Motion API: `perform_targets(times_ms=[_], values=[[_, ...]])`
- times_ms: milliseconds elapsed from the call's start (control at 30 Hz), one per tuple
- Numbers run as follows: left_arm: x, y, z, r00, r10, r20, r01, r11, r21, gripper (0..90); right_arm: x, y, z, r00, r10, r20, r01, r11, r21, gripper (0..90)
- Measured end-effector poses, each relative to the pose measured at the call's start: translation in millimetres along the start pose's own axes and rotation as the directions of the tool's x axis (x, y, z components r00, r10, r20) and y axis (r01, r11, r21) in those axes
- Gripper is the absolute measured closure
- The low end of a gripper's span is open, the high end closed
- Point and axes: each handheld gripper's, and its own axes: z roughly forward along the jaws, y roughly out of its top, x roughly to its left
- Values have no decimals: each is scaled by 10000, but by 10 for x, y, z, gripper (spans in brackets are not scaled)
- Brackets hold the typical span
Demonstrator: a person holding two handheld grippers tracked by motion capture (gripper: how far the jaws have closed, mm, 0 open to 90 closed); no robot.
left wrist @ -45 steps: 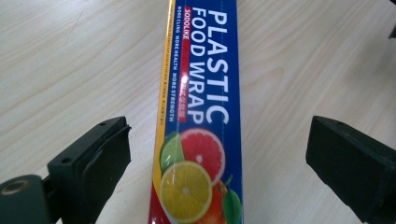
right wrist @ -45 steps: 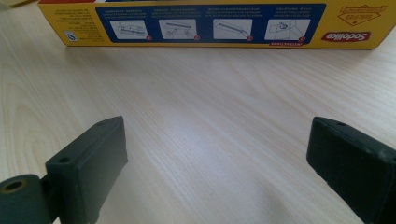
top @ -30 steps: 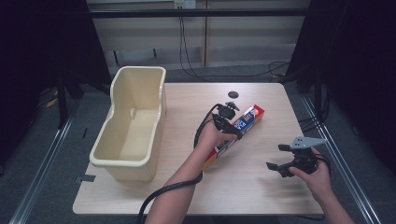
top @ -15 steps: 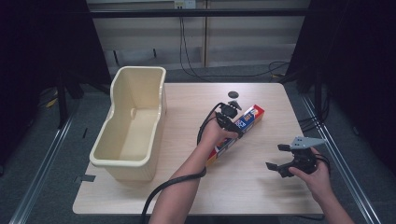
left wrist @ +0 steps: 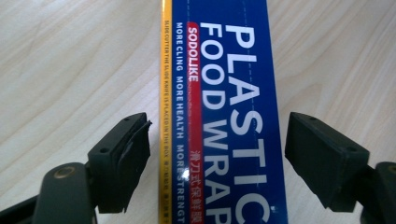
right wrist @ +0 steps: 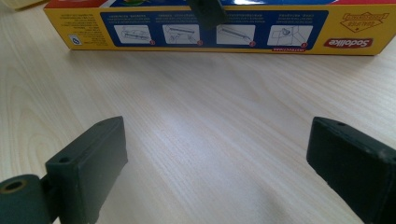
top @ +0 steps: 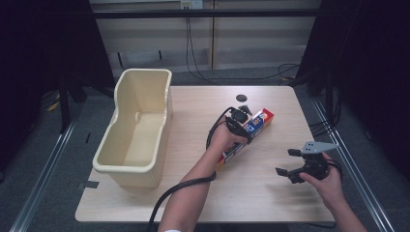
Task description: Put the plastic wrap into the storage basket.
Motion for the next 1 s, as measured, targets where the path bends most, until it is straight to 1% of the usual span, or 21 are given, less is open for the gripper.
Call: perform_targets(times_ms=[67,100,133,167,233,300,367,433,500,533,567,600,667,700,733,767,833,867,900,933,1000], values=[[-7,0,17,10000,3,-51,-3,10000,44,237,2,1,3,10000,-43,64,43,10000,-44,49],[-2,1,26,10000,93,-9,-93,9999,109,247,2,3,2,10000,-31,68,31,10000,-41,49],[4,-3,34,9998,155,-104,-153,9998,147,255,0,4,3,9999,-77,73,77,9999,-75,49],[2,-7,47,10000,49,-80,-48,9999,105,265,0,5,3,9999,-91,69,91,9999,-87,49],[12,-11,52,9999,63,-104,-59,9995,300,322,2,5,5,9999,-98,72,98,9999,-85,48],[18,-9,51,9997,177,-163,-170,9990,402,348,6,5,4,9999,-99,68,100,9999,-47,48],[17,0,44,9995,230,-211,-219,9985,503,359,5,7,6,9999,-117,-3,117,9999,-20,48],[6,4,46,9995,172,-254,-161,9988,460,362,7,7,7,9999,-115,7,115,9999,-11,48],[-13,27,27,9985,206,-503,-174,9978,633,388,11,9,9,9999,-112,-21,112,9999,8,49],[-13,34,17,9978,368,-549,-322,9961,818,397,11,10,8,9999,-116,-11,116,9999,-2,48],[-28,35,14,9979,274,-586,-222,9960,868,399,11,10,7,9999,-117,-23,116,9999,-12,48],[-29,35,11,9976,376,-589,-320,9950,943,401,12,10,8,9999,-111,4,111,9999,-21,48],[-41,31,-4,9981,305,-536,-244,9936,1105,403,10,10,7,9999,-120,24,120,9999,-34,48],[-49,24,-10,9983,207,-548,-149,9945,1036,406,9,10,4,10000,-84,30,84,10000,-21,47],[-50,22,-27,9987,220,-456,-168,9936,1113,406,9,10,4,10000,-84,30,84,10000,-21,47],[-65,14,-36,9989,17,-460,32,9944,1058,407,8,10,3,10000,-54,18,54,10000,-33,47],[-64,25,-91,9991,174,-380,-125,9920,1255,407,7,11,2,10000,-51,25,51,10000,-37,47],[-79,20,-109,9992,3,-399,41,9939,1101,407,7,12,3,10000,-74,13,74,10000,-62,45],[-73,29,-145,9995,45,-325,-6,9929,1186,407,5,13,4,10000,-94,-2,94,9999,-102,45],[-74,30,-173,9996,-83,-278,114,9933,1150,407,8,14,4,10000,-64,-13,64,9999,-89,45],[-74,36,-225,9997,-122,-230,148,9935,1133,408,15,17,8,10000,-58,-29,58,10000,-49,44]])
